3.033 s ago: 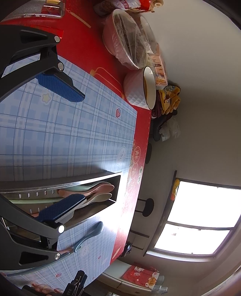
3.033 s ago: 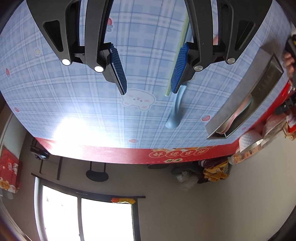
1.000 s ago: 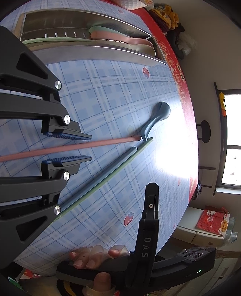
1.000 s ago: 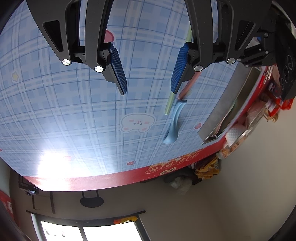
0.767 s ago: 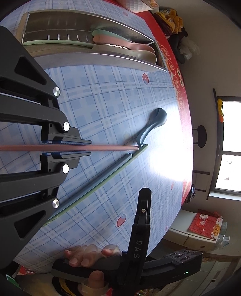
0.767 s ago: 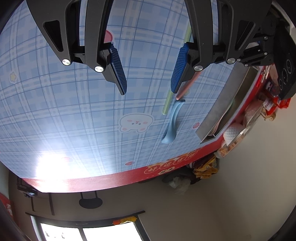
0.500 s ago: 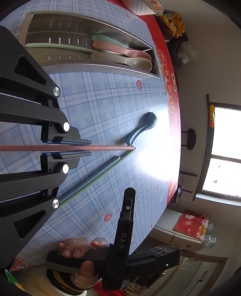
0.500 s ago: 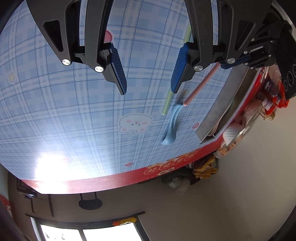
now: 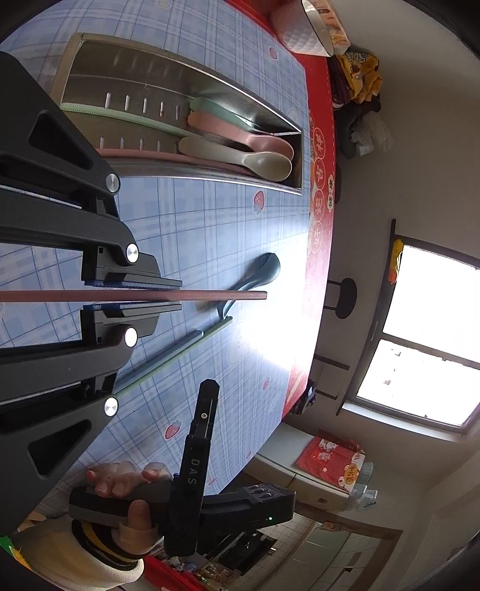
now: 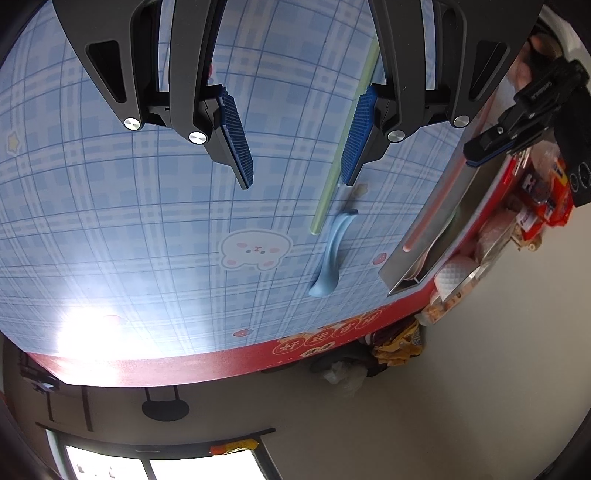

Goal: Organize utensils
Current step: 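Close the right gripper on the blue spoon and lift it while the left lifts the pink chopstick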

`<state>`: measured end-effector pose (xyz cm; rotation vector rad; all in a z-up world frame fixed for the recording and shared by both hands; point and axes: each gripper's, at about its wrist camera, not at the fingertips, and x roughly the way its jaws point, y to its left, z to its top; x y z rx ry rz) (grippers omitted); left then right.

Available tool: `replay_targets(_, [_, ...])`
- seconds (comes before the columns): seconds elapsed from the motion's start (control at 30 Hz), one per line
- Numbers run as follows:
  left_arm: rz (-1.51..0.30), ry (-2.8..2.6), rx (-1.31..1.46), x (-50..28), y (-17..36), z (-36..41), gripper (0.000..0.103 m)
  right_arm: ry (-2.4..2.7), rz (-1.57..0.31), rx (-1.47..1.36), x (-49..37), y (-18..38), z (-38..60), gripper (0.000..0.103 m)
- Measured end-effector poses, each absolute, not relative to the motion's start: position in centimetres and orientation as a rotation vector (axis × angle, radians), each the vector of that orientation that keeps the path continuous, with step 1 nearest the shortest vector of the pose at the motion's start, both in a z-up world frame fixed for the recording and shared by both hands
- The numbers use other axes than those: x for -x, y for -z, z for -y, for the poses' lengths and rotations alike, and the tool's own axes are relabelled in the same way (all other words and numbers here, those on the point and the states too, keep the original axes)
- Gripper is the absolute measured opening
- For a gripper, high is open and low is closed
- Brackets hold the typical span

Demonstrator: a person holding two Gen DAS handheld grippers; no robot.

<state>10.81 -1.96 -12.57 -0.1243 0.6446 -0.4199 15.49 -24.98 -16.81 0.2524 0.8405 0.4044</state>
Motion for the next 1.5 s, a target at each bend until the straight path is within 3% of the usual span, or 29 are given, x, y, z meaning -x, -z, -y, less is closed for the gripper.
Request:
replay_targets(0.33, [-0.615, 0.408, 0.209, -10.6, 12.2, 0.3, 0.006, -0.498, -0.867, 0.042, -19.0, 14.9, 19.3, 0.047])
replay_targets(0.47, [-0.610, 0.408, 0.242, -10.6, 12.3, -0.5, 0.006, -0.443, -0.901, 0.036, -23.2, 15.8, 18.3, 0.047])
replay_targets(0.57, [-0.608, 0.410, 0.255, -10.5, 12.2, -0.8, 0.006, -0.421, -0.962, -0.002, -25.6, 16.8, 17.5, 0.040])
replay_targets(0.87, [-0.615, 0.427, 0.277, -10.9, 12.2, -1.0, 0.006, -0.350, -0.980, 0.046, -27.9, 17.4, 14.5, 0.039])
replay_targets(1.03, [-0.611, 0.422, 0.290, -10.9, 12.2, -1.2, 0.006, -0.332, -0.972, 0.079, -27.6, 17.4, 14.4, 0.019])
replay_targets(1.4, [-0.612, 0.423, 0.292, -11.1, 12.3, -1.3, 0.006, -0.361, -0.880, -0.128, -24.1, 15.7, 17.7, 0.017])
replay_targets(1.43, [-0.611, 0.423, 0.291, -11.1, 12.3, -1.3, 0.006, -0.373, -0.866, -0.158, -23.5, 15.5, 18.1, 0.014])
replay_targets(1.47, [-0.611, 0.422, 0.291, -11.0, 12.3, -1.3, 0.006, -0.386, -0.851, -0.181, -22.9, 15.2, 18.4, 0.003])
replay_targets(1.5, [-0.611, 0.423, 0.290, -11.1, 12.3, -1.3, 0.006, -0.396, -0.830, -0.198, -22.2, 14.9, 18.7, 0.003])
